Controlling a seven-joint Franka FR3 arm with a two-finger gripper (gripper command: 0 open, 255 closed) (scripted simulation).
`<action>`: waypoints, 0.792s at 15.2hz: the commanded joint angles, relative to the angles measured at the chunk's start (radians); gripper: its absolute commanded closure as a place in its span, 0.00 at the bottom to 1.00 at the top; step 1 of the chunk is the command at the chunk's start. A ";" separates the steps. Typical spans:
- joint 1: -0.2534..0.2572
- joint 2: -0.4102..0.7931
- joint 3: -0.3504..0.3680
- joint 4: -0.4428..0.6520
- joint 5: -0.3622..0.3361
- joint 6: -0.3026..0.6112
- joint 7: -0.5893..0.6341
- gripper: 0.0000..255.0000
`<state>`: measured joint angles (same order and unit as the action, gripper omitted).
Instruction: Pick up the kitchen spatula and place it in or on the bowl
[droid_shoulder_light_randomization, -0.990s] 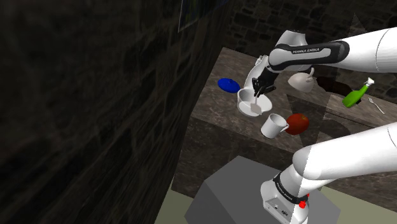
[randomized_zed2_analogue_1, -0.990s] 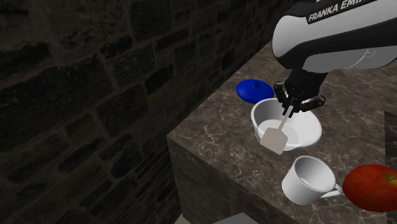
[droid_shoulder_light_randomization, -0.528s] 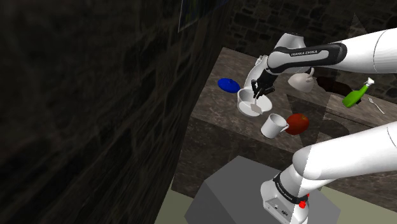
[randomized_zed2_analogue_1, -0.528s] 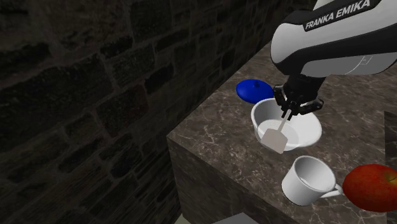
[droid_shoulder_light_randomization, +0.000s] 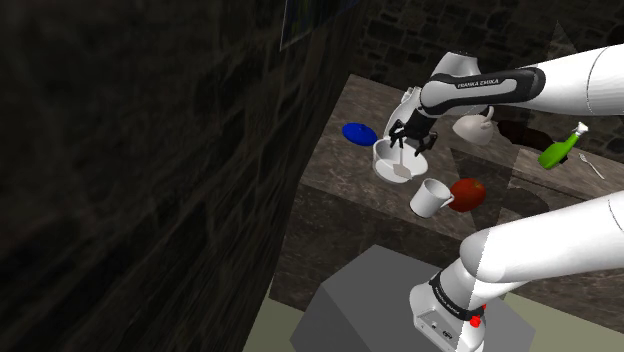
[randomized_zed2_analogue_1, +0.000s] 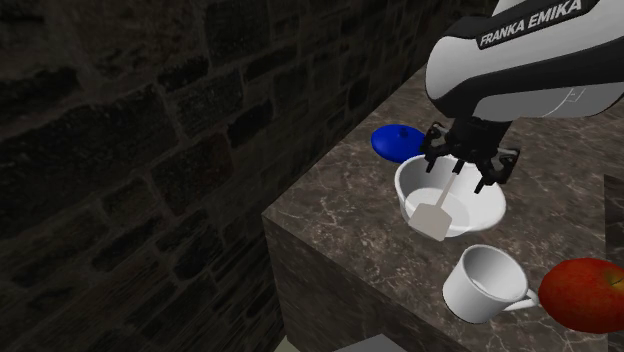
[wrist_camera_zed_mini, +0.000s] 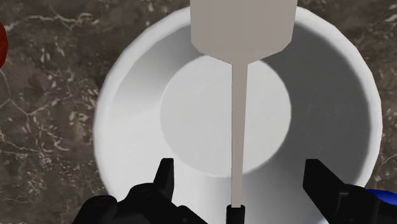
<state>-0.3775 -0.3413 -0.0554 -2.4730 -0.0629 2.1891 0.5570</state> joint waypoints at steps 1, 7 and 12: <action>0.001 -0.017 0.001 0.020 0.001 -0.037 0.000 0.00; 0.002 -0.055 0.005 0.082 0.004 -0.138 -0.001 0.00; 0.002 -0.055 0.005 0.082 0.004 -0.138 -0.001 0.00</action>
